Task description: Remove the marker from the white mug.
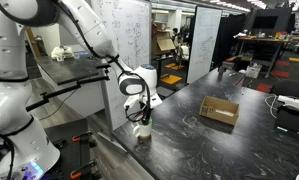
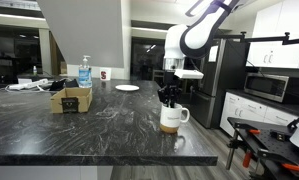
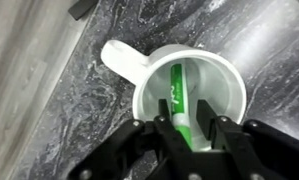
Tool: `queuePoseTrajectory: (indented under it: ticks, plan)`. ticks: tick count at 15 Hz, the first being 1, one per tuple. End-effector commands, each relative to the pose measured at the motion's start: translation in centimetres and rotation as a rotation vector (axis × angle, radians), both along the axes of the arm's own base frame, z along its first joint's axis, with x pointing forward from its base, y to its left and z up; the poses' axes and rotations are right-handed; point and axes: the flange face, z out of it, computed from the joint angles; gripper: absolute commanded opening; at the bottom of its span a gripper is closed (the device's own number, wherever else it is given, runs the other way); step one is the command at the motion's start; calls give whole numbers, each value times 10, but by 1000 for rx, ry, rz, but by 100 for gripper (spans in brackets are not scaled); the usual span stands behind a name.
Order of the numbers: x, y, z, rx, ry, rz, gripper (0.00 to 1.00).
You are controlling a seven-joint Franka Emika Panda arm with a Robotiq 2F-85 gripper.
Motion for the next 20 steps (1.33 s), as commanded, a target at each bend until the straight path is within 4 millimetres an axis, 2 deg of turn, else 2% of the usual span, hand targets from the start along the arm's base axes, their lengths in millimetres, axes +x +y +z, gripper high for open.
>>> queuePoseTrajectory:
  ticks: [1,2,4,6,10,12,16,18,20]
  plan:
    - [2,0,-2,-17,-16,17,12]
    - [2,0,-1,-18,-18,19,11]
    - [2,3,1,-23,-23,31,0]
    - [1,6,4,-29,-26,39,5]
    - [-1,13,19,-40,-19,78,5]
    - [-2,15,35,-42,-1,100,5]
    - [-4,17,83,-7,126,161,5]
    - [4,16,104,14,152,212,5]
    - [23,11,116,52,137,236,5]
